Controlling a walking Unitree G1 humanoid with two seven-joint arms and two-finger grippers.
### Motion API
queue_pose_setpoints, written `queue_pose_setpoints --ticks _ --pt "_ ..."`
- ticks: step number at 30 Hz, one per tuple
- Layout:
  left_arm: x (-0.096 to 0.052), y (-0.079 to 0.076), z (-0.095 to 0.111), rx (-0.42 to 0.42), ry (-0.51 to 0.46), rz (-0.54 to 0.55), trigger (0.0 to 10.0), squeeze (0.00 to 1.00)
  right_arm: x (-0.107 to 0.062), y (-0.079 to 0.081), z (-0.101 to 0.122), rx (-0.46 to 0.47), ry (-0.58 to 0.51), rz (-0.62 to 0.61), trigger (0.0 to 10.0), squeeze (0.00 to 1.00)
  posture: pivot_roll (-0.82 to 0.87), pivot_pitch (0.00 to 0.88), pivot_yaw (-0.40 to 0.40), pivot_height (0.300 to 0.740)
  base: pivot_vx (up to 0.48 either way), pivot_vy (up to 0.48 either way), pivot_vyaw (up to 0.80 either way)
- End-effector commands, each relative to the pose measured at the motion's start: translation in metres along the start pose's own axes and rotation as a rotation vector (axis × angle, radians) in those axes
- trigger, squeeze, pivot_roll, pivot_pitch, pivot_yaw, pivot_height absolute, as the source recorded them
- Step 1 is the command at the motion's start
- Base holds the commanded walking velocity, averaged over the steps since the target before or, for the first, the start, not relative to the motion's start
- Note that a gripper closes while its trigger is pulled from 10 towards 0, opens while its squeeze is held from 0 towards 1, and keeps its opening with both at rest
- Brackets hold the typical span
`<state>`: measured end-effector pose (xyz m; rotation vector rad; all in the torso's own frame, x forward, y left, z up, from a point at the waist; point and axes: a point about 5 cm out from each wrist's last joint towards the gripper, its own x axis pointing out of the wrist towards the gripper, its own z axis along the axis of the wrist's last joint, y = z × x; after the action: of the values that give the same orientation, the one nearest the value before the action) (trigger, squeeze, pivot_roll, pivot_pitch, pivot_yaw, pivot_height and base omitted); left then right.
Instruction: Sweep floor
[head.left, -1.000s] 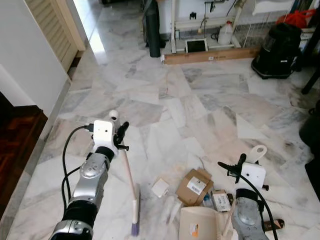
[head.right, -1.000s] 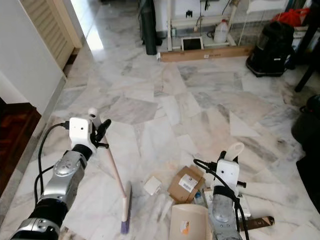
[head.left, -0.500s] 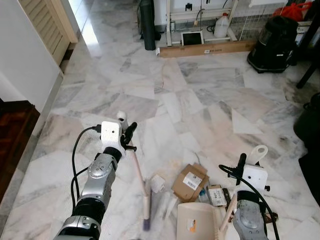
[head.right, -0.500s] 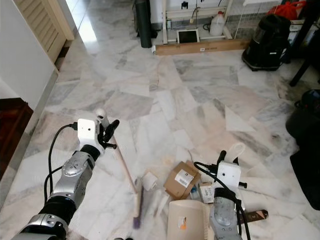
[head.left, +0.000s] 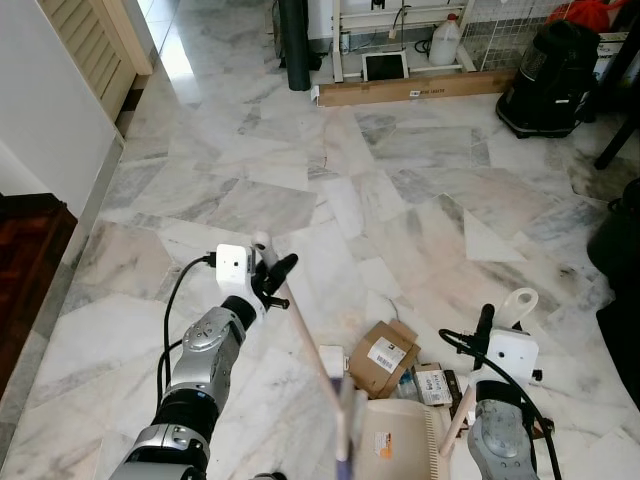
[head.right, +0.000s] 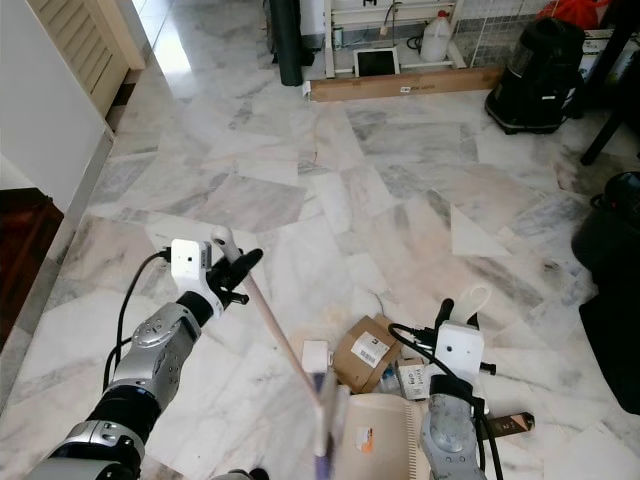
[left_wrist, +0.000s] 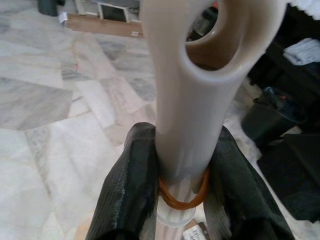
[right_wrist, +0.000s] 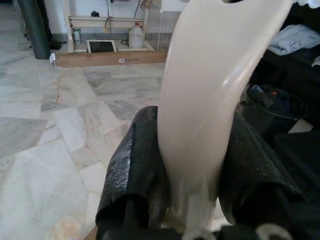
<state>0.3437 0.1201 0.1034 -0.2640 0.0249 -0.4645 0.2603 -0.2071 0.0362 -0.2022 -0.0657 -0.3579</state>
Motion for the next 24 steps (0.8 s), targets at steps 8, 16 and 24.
queue_pose_setpoints --ticks 8,16,24 --pt "0.0 -0.006 0.008 -0.084 0.01 -0.103 10.0 0.0 -0.005 0.005 -0.014 -0.019 0.1 0.018 10.0 0.0 0.07 0.15 0.083 0.74 0.0 0.0 0.0" --pt "-0.003 -0.013 0.02 -0.128 0.003 -0.183 10.0 0.0 0.002 0.013 -0.011 0.001 0.106 0.021 10.0 0.0 0.09 0.113 0.094 0.74 0.0 0.0 0.0" --pt "-0.004 -0.008 0.036 -0.044 -0.078 -0.101 10.0 0.0 0.009 0.019 -0.007 0.025 0.108 0.032 10.0 0.0 0.1 0.063 0.102 0.74 0.0 0.0 0.0"
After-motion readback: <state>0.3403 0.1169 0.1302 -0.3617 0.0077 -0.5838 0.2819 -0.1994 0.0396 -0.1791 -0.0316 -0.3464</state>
